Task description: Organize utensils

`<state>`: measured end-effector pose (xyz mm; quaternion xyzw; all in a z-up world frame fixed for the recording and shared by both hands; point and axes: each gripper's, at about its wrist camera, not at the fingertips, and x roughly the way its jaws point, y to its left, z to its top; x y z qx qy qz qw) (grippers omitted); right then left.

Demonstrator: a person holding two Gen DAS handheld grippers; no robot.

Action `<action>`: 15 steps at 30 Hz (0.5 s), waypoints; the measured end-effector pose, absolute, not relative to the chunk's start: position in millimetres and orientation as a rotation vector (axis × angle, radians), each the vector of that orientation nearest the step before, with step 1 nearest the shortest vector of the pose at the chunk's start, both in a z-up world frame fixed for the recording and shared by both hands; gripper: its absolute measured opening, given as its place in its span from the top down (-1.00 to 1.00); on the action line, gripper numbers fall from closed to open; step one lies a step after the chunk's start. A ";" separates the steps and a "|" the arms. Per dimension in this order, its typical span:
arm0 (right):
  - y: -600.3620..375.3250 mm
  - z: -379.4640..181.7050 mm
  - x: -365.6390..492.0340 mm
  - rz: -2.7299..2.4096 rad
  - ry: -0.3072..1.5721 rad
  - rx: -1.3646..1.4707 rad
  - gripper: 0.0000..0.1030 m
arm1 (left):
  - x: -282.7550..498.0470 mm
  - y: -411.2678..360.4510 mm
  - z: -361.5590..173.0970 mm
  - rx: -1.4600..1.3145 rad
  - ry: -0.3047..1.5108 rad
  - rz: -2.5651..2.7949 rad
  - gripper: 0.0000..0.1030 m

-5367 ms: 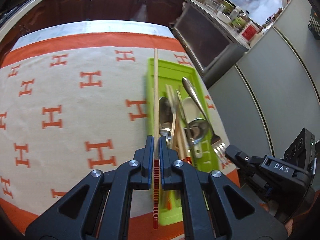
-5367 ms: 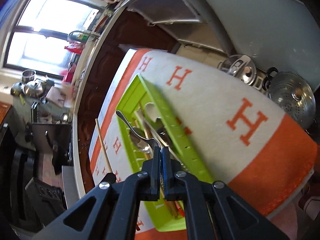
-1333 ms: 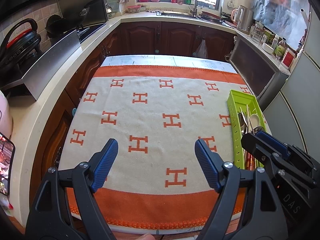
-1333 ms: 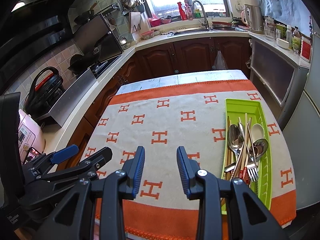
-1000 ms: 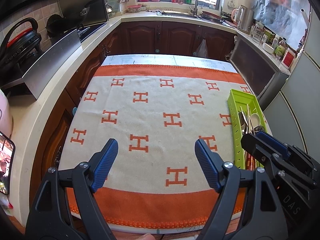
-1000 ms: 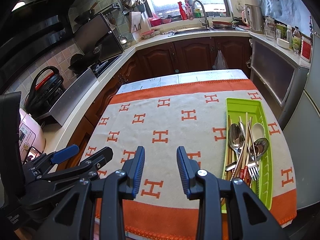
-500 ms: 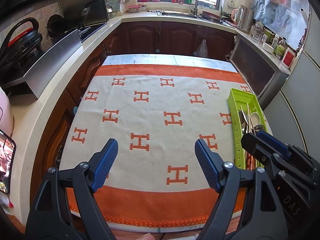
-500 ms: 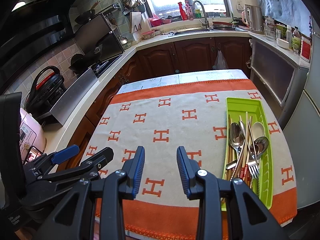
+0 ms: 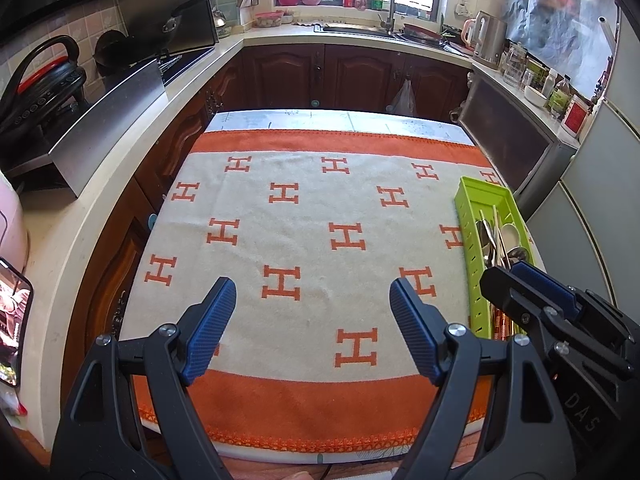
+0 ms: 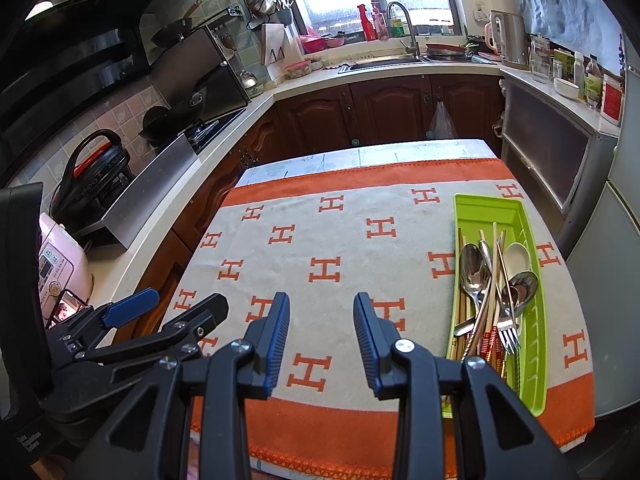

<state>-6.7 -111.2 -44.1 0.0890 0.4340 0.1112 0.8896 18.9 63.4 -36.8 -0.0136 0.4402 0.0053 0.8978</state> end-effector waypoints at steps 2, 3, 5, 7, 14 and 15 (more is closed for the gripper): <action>-111.3 -43.9 -6.7 0.231 0.902 0.184 0.35 | 16.3 65.3 -37.0 -0.032 0.911 0.010 -0.50; -110.9 -44.2 -7.0 0.231 0.902 0.184 0.35 | 16.4 64.8 -36.6 -0.031 0.911 0.009 -0.50; -110.9 -43.9 -7.0 0.231 0.902 0.184 0.35 | 16.3 64.9 -36.6 -0.030 0.911 0.010 -0.50; -110.5 -44.3 -7.1 0.231 0.902 0.184 0.35 | 16.5 64.9 -36.5 -0.030 0.910 0.010 -0.50; -108.2 -44.6 -9.0 0.230 0.903 0.182 0.35 | 13.7 66.5 -36.1 -0.029 0.907 0.009 -0.50; -108.6 -44.3 -8.4 0.231 0.903 0.182 0.35 | 13.7 66.5 -36.1 -0.030 0.908 0.009 -0.50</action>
